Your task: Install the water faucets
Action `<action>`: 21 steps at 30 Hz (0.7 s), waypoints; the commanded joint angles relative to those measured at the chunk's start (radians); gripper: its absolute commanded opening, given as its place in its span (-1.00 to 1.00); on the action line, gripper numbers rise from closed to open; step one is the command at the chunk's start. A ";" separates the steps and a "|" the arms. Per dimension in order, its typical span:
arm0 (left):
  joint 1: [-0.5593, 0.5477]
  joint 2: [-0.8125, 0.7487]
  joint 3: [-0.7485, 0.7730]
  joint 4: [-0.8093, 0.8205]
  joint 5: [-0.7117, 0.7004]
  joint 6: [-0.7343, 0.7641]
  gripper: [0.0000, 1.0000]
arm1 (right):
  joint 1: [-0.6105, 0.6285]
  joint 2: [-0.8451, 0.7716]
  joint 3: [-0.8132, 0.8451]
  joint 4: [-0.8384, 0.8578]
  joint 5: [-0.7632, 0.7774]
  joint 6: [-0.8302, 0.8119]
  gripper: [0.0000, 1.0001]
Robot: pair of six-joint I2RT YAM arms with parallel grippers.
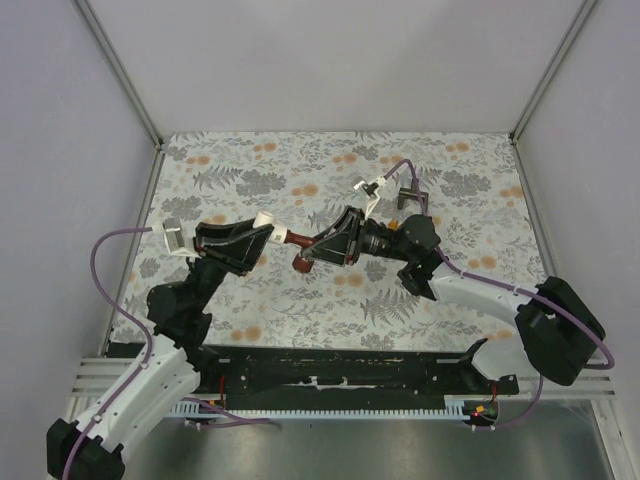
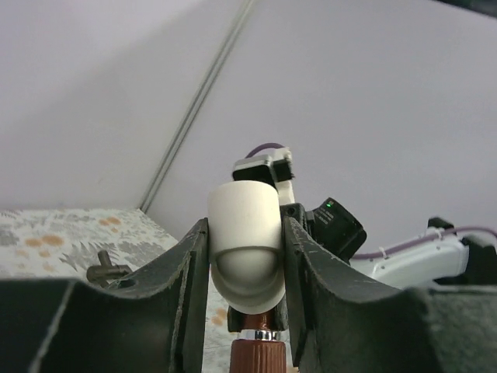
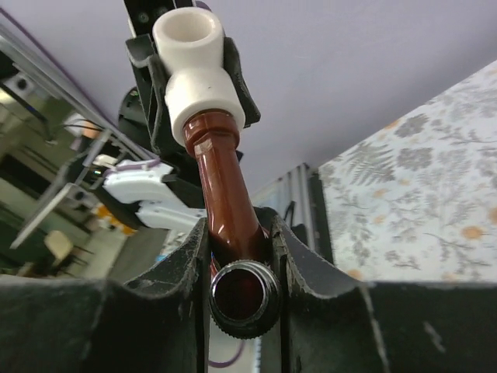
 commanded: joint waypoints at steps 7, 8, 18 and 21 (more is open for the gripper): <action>-0.022 -0.046 0.094 -0.096 0.229 0.255 -0.13 | -0.062 0.003 0.030 -0.019 0.058 0.207 -1.00; -0.022 -0.064 0.110 -0.179 0.179 0.255 0.09 | -0.063 -0.024 0.031 -0.063 0.073 0.142 -1.00; -0.022 -0.100 0.263 -0.750 -0.092 0.029 0.70 | -0.062 -0.207 0.108 -0.572 0.239 -0.421 -1.00; -0.022 -0.065 0.291 -0.809 -0.125 -0.088 0.72 | -0.060 -0.219 0.109 -0.595 0.257 -0.508 -1.00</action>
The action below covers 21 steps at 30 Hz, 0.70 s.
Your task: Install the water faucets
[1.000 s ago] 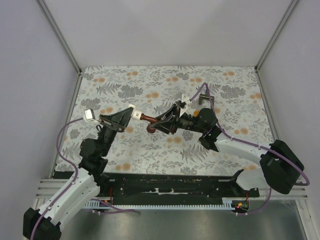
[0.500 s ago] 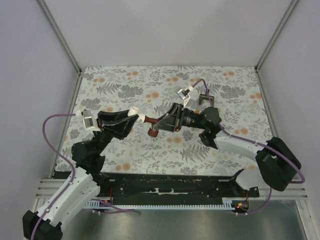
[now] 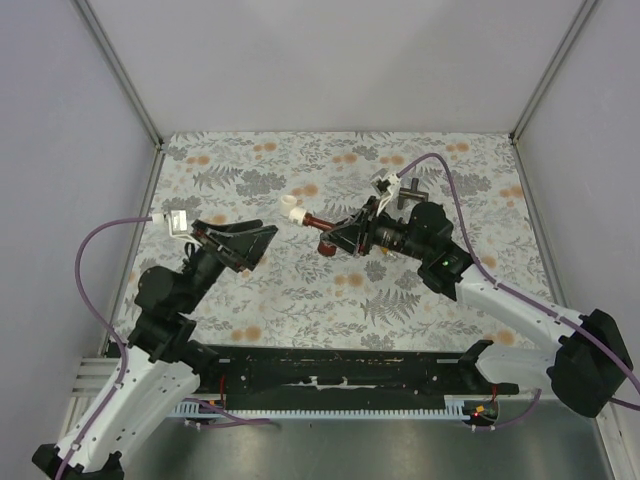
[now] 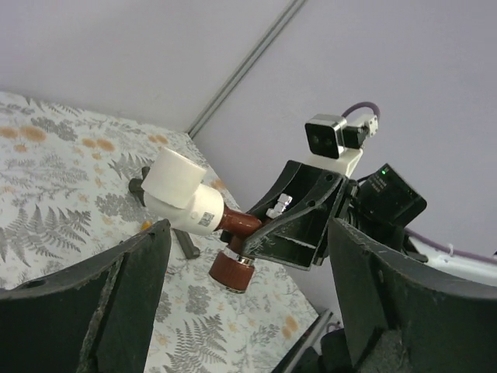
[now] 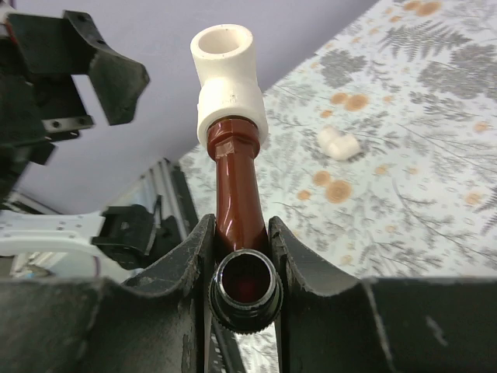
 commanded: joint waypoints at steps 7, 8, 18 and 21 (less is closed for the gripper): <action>-0.003 0.145 0.142 -0.285 -0.118 -0.287 0.78 | 0.032 -0.032 0.041 -0.095 0.151 -0.308 -1.00; -0.003 0.167 0.154 -0.294 -0.115 -0.286 0.79 | 0.041 -0.031 0.041 -0.098 0.164 -0.329 -1.00; -0.003 0.289 0.194 -0.340 -0.126 -0.362 0.76 | 0.166 -0.022 0.053 -0.140 0.273 -0.521 -1.00; -0.003 0.303 0.191 -0.358 -0.140 -0.370 0.74 | 0.189 -0.018 0.056 -0.138 0.291 -0.541 -1.00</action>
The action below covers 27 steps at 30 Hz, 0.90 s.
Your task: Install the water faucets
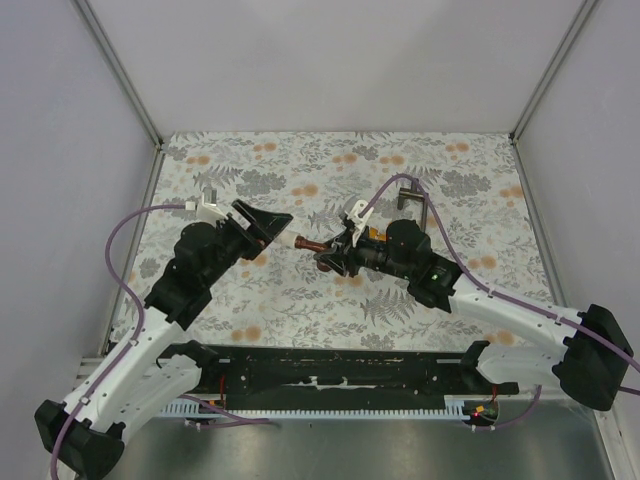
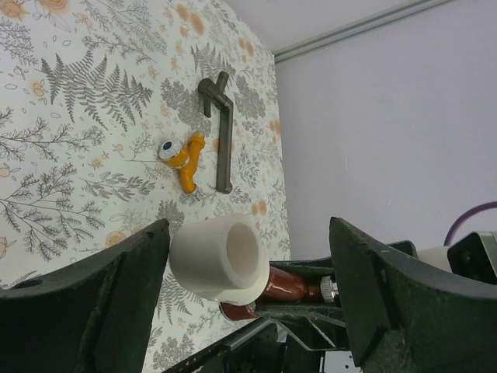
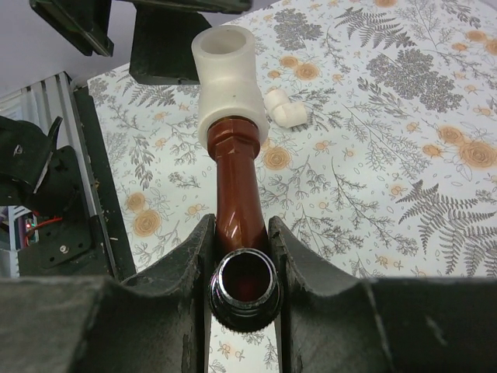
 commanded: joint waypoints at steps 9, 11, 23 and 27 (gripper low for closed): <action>-0.005 0.009 -0.027 0.023 0.011 -0.112 0.63 | 0.050 -0.012 0.043 0.080 0.097 -0.117 -1.00; -0.005 0.011 -0.042 0.046 0.025 -0.125 0.61 | 0.053 -0.009 0.043 0.086 0.102 -0.120 -1.00; -0.003 -0.009 -0.144 0.255 0.034 -0.214 0.02 | 0.070 -0.001 0.017 0.118 0.117 -0.128 -1.00; -0.005 -0.028 -0.180 0.339 0.035 -0.234 -0.48 | 0.070 0.003 0.008 0.152 0.122 -0.085 -1.00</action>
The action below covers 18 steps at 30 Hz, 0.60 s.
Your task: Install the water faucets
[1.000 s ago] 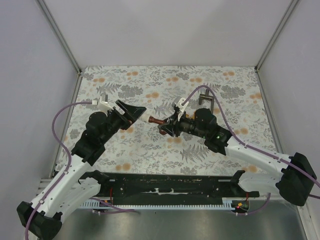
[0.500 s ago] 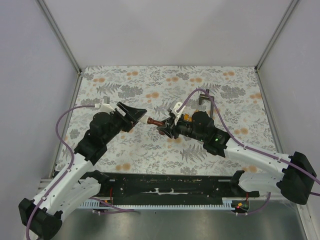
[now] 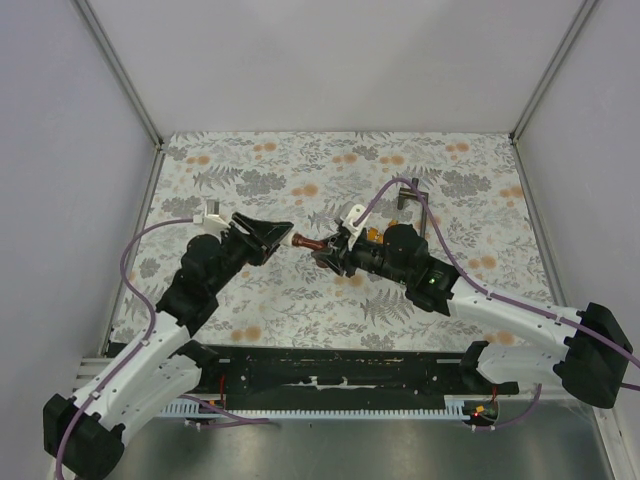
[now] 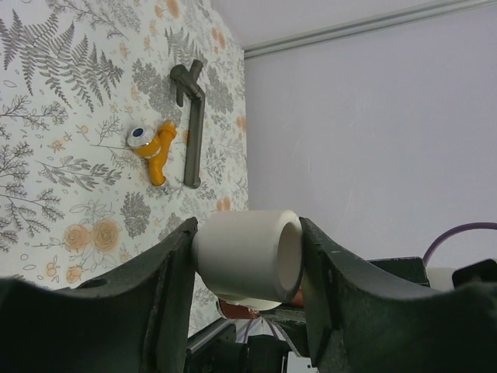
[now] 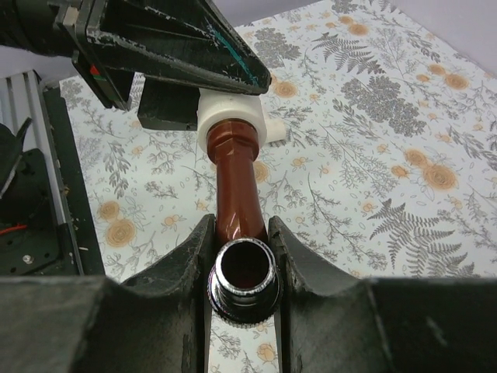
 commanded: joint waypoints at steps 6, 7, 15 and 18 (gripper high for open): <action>-0.005 -0.075 -0.120 0.355 -0.023 -0.071 -0.96 | 0.005 0.029 0.018 0.130 0.098 0.342 -1.00; -0.004 -0.082 -0.132 0.381 -0.039 -0.067 -0.96 | 0.003 0.037 0.019 0.133 0.104 0.405 -1.00; -0.005 -0.217 -0.236 0.580 -0.129 0.231 -0.96 | -0.049 0.147 -0.004 0.293 -0.047 0.940 -0.81; -0.005 -0.276 -0.291 0.669 -0.132 0.327 -0.96 | -0.098 0.213 -0.057 0.476 -0.122 1.164 -0.71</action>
